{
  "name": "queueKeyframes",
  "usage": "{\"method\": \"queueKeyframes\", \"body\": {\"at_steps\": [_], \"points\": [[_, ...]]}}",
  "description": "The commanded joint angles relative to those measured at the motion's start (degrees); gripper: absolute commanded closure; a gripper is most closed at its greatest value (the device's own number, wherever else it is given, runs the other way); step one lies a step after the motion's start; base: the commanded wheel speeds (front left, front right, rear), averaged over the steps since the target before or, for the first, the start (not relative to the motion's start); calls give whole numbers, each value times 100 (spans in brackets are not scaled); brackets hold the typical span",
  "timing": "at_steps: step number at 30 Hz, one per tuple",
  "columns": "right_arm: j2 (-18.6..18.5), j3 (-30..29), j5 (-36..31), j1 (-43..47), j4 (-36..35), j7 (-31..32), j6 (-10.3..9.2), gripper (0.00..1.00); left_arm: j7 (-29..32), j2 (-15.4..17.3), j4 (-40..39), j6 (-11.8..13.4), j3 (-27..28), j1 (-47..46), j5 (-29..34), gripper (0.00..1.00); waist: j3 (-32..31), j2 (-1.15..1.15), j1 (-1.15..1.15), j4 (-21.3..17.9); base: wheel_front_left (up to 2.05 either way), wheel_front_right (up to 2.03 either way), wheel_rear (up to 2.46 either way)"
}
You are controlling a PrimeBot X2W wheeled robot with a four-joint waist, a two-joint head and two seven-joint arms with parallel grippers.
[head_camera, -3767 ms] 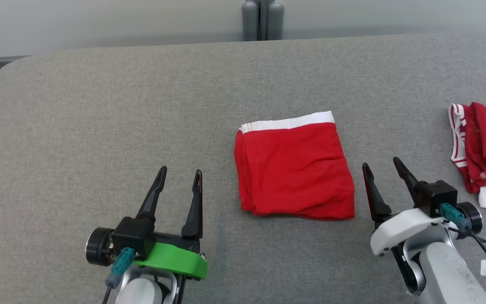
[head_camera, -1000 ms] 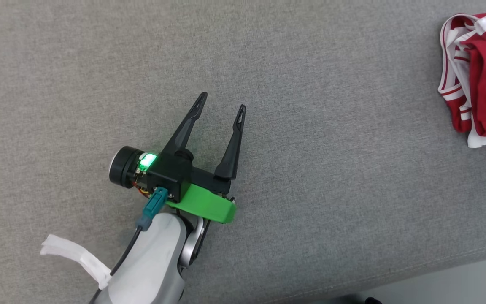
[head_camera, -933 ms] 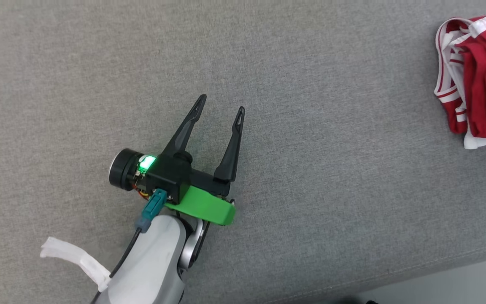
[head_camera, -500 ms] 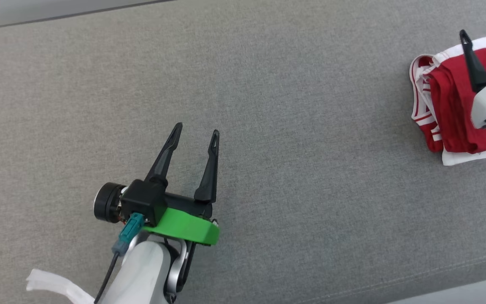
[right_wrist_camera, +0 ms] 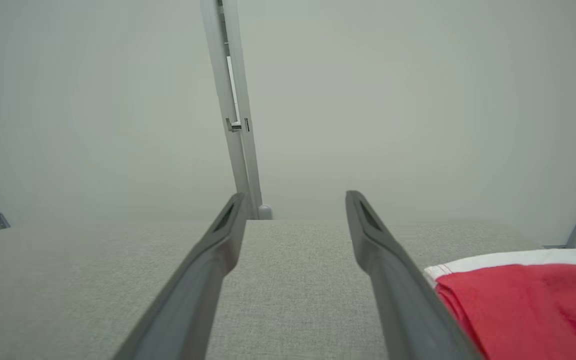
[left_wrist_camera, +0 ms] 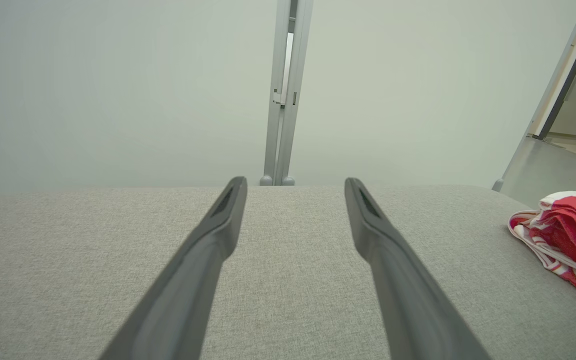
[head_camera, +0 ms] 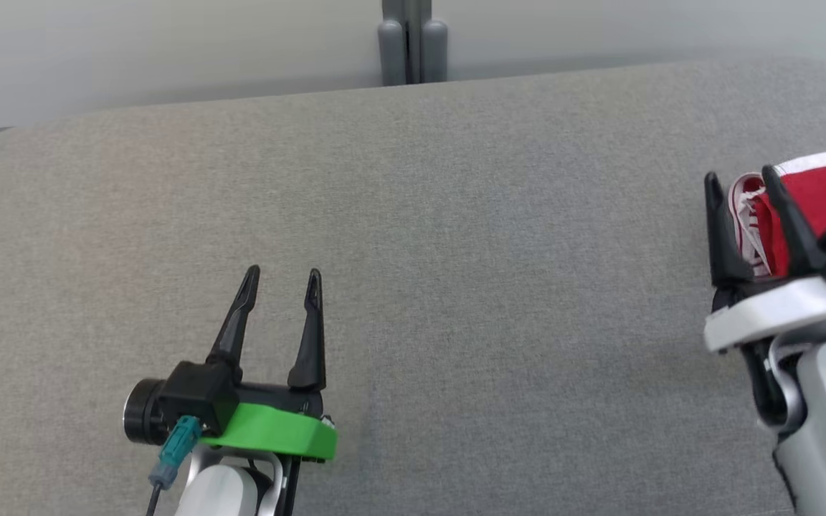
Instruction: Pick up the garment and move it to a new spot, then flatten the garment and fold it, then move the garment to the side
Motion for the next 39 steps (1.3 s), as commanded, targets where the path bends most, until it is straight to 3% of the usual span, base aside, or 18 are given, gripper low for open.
{"method": "queueKeyframes", "body": {"at_steps": [1, 8, 13, 27, 29, 33, 39], "points": [[142, -72, -151, 318, -208, -13, -7, 0, -16, 29, -27, -4, 33, 152, -20, 0, -329, 0, 0, 329, 0, 0, 0], [998, -374, -681, 1319, -925, -15, -7, 0, -16, 28, -112, 72, 208, 534, 129, 0, -514, 0, 0, 445, 0, 0, 0], [1267, -445, -909, 1609, -1074, -16, -6, 0, -16, 28, -172, 148, 290, 720, 161, 0, -585, 0, 0, 421, 0, 0, 0], [1382, -474, -1050, 1706, -1118, -16, -6, 0, -16, 29, -33, 163, 338, 725, 131, 0, -558, 0, 0, 312, 0, 0, 0], [1383, -469, -1036, 1710, -1104, -16, -6, 0, -16, 29, 19, 25, 286, 748, 3, 0, -561, 0, 0, 301, 0, 0, 0], [1385, -461, -1078, 1717, -1108, -16, -6, 0, -16, 29, 59, -13, 344, 780, -19, 0, -585, 0, 0, 283, 0, 0, 0], [1387, -401, -1088, 1715, -1128, -17, -6, 0, -16, 29, 92, 47, 372, 805, -19, 0, -609, 0, 0, 258, 0, 0, 0]]}}
